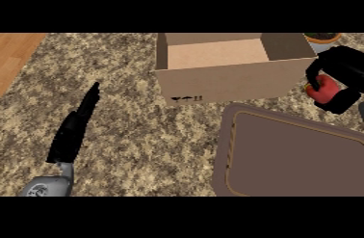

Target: Pick the bell pepper from the tray and place it in the cardboard box

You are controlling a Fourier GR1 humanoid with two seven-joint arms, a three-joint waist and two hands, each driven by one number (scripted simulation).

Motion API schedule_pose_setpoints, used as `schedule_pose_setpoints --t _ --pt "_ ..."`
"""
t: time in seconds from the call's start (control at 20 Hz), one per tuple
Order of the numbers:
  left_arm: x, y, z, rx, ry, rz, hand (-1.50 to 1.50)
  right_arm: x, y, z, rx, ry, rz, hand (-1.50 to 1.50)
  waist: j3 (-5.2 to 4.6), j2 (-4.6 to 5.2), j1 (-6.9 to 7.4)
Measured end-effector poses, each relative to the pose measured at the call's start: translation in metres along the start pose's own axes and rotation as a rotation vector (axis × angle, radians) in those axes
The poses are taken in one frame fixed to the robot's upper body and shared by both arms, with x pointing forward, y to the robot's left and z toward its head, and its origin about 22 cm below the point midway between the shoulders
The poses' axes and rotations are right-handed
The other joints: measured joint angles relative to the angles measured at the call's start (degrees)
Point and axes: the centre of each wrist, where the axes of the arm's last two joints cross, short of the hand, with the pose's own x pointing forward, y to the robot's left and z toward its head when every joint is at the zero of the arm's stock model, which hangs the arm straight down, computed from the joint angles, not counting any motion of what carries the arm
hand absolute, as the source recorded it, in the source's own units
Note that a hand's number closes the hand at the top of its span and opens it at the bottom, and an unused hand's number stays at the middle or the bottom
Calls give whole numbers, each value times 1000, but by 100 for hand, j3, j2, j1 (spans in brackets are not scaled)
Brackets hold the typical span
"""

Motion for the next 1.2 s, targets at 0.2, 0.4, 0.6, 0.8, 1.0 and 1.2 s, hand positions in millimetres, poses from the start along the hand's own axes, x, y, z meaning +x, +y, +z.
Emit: schedule_pose_setpoints --t 0.2,0.4,0.6,0.8,1.0,1.2 --pt "1 -5 -2 -8 8 0 0 -22 -26 -6 -57 -63 -55 150 1 -30 -26" --pt "0 -5 -2 -1 18 -3 0 -27 -45 -23 -178 -189 -210 150 -17 -47 -40" --pt "-2 -1 -2 12 30 -8 0 -24 -64 -42 -260 -280 -326 150 -30 -81 -105" --pt "-7 0 1 25 43 -5 0 -13 -82 -64 -308 -359 -402 150 -40 -109 -178" --pt "-8 8 0 41 52 -3 0 3 -99 -88 -309 -419 -443 150 -48 -133 -271" --pt "-8 7 0 51 55 -5 0 27 -113 -115 -280 -458 -461 150 -52 -147 -339"
